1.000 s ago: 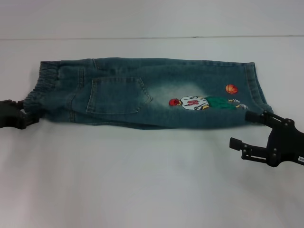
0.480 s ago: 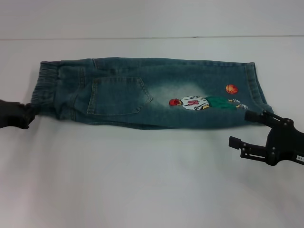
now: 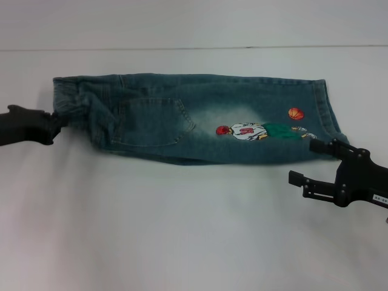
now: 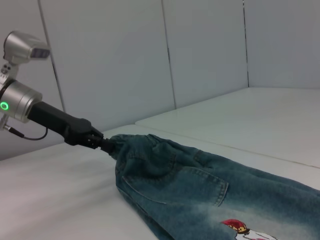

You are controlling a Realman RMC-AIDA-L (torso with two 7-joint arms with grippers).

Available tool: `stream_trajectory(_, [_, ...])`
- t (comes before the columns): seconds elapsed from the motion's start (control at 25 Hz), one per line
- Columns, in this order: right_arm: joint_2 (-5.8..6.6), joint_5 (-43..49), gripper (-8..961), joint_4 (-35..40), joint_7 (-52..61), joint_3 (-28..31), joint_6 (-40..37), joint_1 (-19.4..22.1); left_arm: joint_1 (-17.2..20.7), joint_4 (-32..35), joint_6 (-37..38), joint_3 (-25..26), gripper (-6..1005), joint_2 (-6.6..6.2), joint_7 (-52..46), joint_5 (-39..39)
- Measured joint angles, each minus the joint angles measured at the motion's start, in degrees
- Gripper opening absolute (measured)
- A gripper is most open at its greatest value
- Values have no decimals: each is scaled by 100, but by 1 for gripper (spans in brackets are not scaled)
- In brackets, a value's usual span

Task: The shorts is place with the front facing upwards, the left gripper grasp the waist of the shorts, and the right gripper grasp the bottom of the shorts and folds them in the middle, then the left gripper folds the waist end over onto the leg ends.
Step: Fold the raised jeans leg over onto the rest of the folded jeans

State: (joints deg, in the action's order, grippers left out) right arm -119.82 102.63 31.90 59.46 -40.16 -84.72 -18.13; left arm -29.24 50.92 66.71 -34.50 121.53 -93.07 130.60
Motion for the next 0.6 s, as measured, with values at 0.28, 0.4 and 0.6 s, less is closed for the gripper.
stream_trajectory(0.28, [-5,-56,945,-11,-7,62,146,-24,-139,338,305,-44,31,-18,-430,-8])
stream_trajectory(0.4, [-7,-81,944,-11,34,74,260,-56,-173,599,429,-198,32,-14,-735,-6])
stream_trajectory(0.6, [-23,-332,944,-95,-5,86,472,-69,-254,904,584,-317,32,1,-1069,-7])
